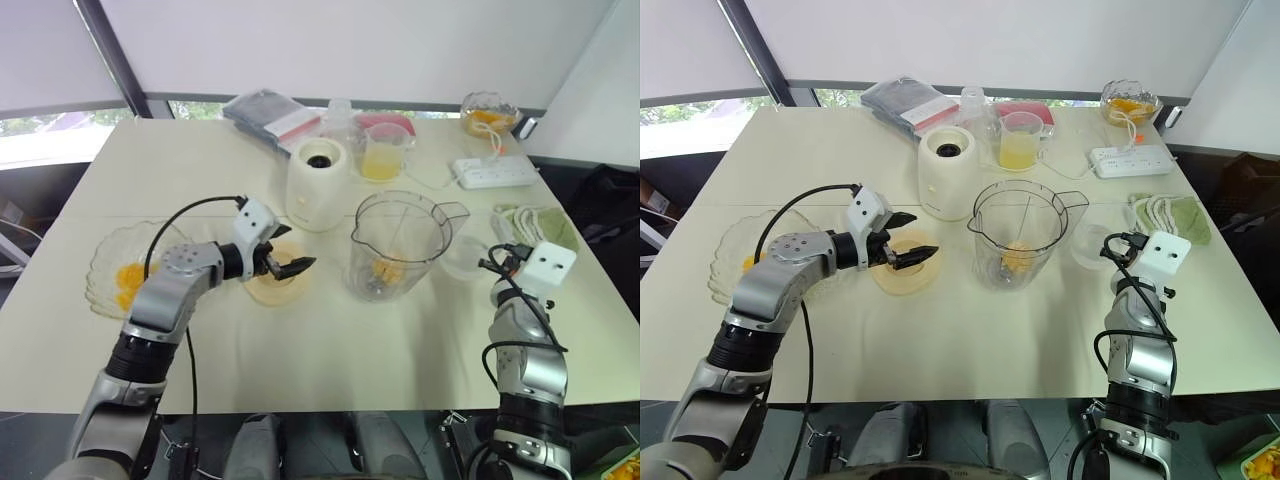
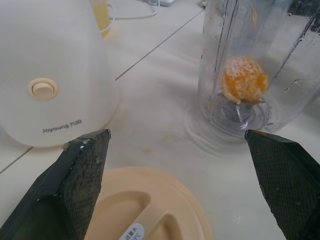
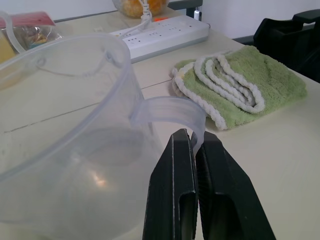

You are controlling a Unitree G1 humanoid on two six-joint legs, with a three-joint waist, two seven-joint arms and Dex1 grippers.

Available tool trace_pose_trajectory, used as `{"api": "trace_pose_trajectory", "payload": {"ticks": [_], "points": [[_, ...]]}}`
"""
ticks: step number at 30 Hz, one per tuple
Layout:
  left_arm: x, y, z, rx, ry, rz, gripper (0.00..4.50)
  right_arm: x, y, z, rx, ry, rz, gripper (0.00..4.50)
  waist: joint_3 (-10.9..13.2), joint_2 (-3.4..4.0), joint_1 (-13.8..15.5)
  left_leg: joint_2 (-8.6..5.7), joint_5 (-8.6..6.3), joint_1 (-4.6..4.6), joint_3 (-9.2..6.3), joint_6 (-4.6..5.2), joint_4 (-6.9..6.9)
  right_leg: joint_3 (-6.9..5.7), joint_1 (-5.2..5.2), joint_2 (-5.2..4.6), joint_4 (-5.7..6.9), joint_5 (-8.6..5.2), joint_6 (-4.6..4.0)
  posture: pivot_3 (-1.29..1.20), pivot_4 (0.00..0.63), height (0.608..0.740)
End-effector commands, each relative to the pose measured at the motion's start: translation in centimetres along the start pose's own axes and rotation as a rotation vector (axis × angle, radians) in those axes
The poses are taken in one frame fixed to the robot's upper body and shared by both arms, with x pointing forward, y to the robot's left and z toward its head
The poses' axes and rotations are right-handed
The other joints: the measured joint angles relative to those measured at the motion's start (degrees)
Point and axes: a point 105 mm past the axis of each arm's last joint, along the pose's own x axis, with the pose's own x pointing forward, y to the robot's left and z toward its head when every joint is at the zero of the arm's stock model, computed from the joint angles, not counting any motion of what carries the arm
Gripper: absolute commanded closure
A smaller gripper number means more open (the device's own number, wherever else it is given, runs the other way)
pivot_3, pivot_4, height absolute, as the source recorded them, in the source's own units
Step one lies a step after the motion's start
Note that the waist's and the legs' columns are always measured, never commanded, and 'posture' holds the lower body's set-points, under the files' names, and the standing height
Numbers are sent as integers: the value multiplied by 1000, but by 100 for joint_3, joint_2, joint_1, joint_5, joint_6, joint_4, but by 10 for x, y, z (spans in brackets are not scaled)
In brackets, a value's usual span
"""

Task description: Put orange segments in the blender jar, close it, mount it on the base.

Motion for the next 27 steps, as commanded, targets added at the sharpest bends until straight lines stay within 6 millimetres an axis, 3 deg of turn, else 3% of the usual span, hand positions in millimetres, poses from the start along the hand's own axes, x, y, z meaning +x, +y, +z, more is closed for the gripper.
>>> {"api": "trace_pose_trajectory", "payload": {"ticks": [1,7,15,27], "points": [[1,-2,12,46,-33,-8,0,-5,-1,19,65,-63,17,4476,0,1,0,0,0,0,0,0,-1,0,0,0,0,0,0,0,150,740],[4,-4,10,49,-22,-29,0,-18,0,50,124,-175,99,4476,6,10,2,-1,0,-1,0,0,-14,0,-6,-1,-4,0,2,0,150,740],[8,-9,8,53,-14,-53,0,-27,-2,72,152,-245,115,4476,10,16,-1,-2,0,5,5,0,-47,5,-19,2,-5,1,4,0,150,740],[12,-16,5,46,-11,-69,0,-12,0,136,155,-363,147,4476,14,22,6,-5,0,3,5,0,-67,5,-28,2,-10,1,7,0,150,740]]}}
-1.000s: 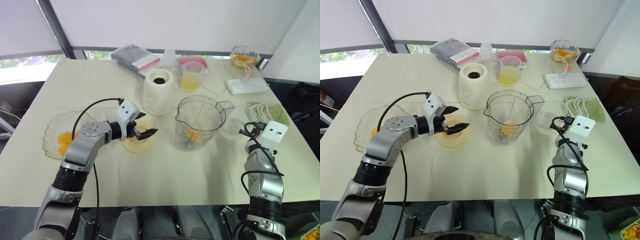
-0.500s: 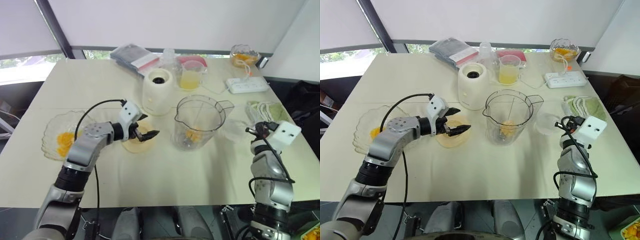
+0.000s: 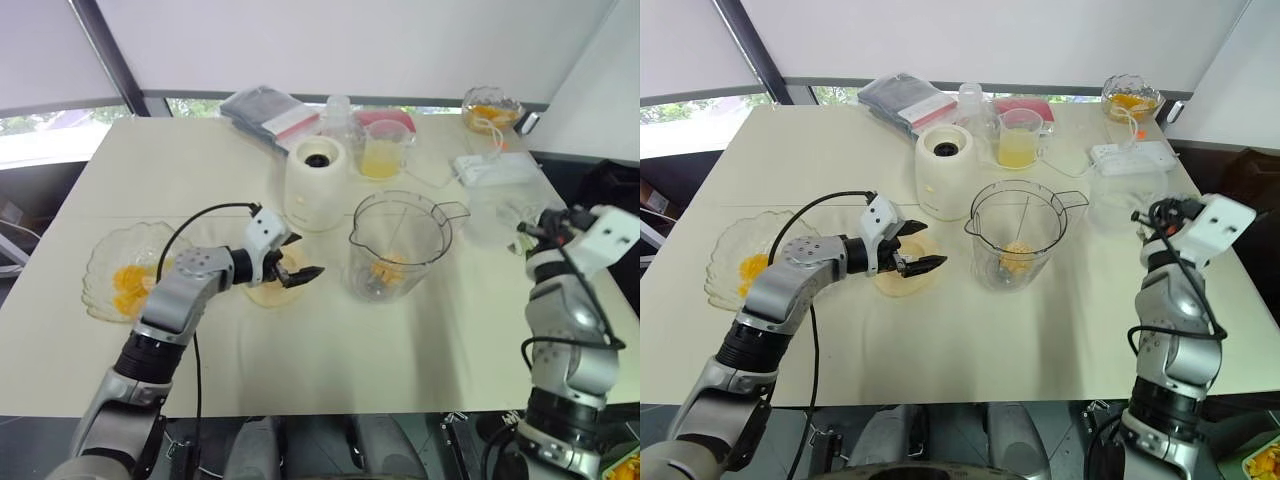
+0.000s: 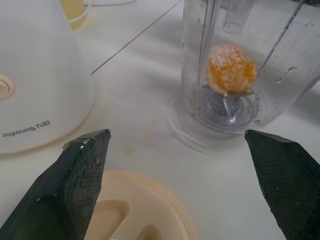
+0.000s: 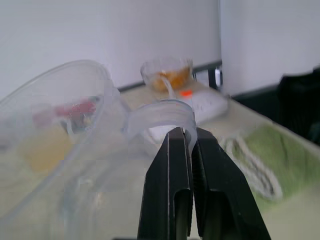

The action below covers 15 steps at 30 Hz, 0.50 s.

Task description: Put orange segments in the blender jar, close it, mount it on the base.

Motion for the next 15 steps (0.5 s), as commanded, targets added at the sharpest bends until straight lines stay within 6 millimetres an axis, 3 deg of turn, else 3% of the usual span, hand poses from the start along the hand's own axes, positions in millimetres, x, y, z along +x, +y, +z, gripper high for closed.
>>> {"api": "trace_pose_trajectory", "payload": {"ticks": [1,7,15], "points": [[1,-4,11,38,-34,-2,0,10,3,37,5,-101,24,4476,0,0,-1,0,0,0,0,0,0,0,0,0,0,0,0,0,150,740],[2,-7,8,32,-37,1,0,25,12,62,-83,-105,109,4476,1,2,4,-2,0,-3,1,0,-1,-1,0,-2,-4,0,1,0,150,740],[5,-11,4,22,-40,-3,0,25,24,95,-186,-101,257,4476,3,2,11,-2,0,-4,-1,0,-2,-1,0,-1,-4,-1,2,0,150,740]]}}
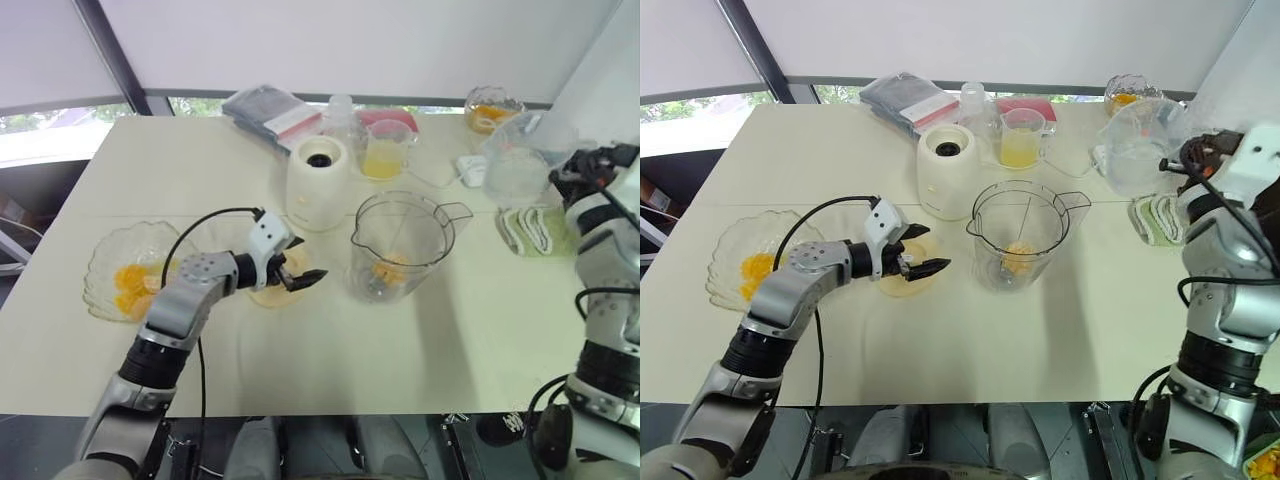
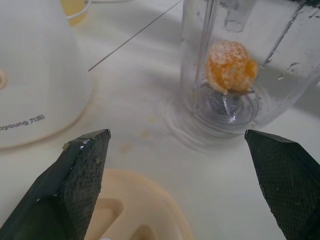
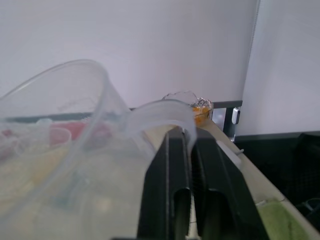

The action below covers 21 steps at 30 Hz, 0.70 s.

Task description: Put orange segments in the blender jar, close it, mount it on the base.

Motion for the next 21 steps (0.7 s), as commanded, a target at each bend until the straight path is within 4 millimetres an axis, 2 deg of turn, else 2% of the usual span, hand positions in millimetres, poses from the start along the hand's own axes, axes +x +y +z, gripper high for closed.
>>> {"api": "trace_pose_trajectory", "payload": {"ticks": [1,5,10,21], "points": [[2,-6,8,35,-34,-11,0,-5,12,39,-31,-90,97,4476,0,0,2,0,0,0,0,0,0,0,0,0,0,0,0,0,150,740],[6,-7,7,24,-40,-18,0,-12,32,46,-47,-68,237,4476,0,0,-3,1,0,0,1,0,0,1,0,0,1,0,0,0,150,740],[11,-10,6,13,-45,-27,0,-22,46,50,-84,-48,337,4476,1,-1,5,1,0,0,-1,0,0,0,0,1,1,0,1,0,150,740],[22,-18,3,4,-53,-57,0,-34,50,61,-197,-61,367,4476,1,-2,59,1,0,-1,0,0,0,0,0,0,-2,0,1,0,150,740]]}}
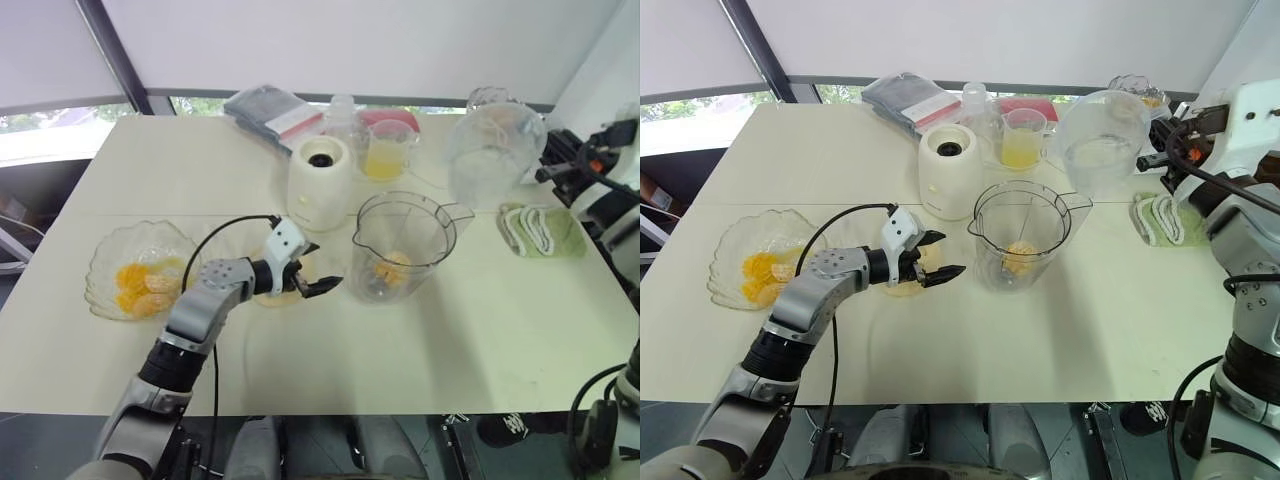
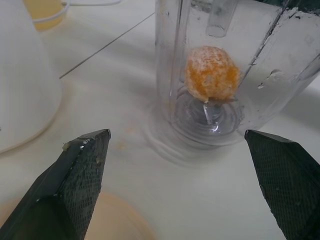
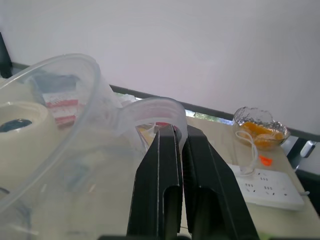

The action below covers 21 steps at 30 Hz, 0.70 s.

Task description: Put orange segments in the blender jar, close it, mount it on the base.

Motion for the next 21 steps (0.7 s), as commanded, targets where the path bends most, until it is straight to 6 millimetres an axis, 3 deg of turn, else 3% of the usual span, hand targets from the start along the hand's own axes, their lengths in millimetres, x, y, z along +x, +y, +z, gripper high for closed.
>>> {"api": "trace_pose_trajectory", "payload": {"ticks": [1,21], "points": [[3,-3,5,24,-23,-13,0,-8,3,24,-93,-79,-1,4476,0,0,7,0,0,0,0,0,0,0,0,0,0,0,0,0,150,740],[3,-2,-4,48,-2,-14,0,-11,22,27,-359,-104,74,4476,0,0,78,-3,0,1,0,0,1,0,0,1,0,0,0,0,150,740]]}}
